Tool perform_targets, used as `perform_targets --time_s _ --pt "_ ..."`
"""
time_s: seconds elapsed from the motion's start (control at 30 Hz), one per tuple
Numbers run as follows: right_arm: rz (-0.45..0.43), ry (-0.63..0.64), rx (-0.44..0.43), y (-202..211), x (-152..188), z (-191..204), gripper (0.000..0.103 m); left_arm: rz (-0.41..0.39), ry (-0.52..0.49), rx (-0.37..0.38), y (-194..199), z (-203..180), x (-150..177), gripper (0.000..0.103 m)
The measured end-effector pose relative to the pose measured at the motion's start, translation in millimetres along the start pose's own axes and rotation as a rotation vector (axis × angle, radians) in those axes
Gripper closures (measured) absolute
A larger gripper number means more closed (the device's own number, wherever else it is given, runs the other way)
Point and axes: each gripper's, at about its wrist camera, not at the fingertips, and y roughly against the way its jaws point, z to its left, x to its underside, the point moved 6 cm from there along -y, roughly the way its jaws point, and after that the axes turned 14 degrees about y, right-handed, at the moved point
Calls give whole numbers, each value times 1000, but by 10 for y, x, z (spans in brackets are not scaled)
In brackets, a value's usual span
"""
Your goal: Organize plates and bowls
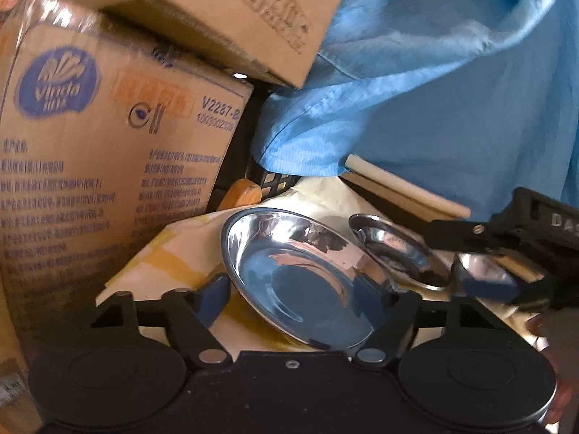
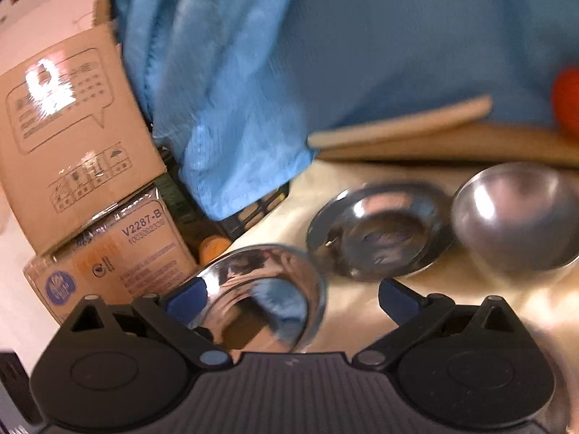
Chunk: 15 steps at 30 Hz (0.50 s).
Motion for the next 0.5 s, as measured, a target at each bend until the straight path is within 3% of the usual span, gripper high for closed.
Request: perform_targets --time_s 0.1,0.33,0.43,0.5 --pt "26 -2 7 -146 23 -20 1 6 34 3 -32 44 0 37" --pt "98 -3 23 -352 84 -15 10 -12 155 -15 -65 227 -73 67" --pt "126 9 23 -405 121 8 20 -22 199 -19 -62 302 -98 82" --pt "141 6 12 -436 147 11 30 -26 220 -20 -64 345 -105 84"
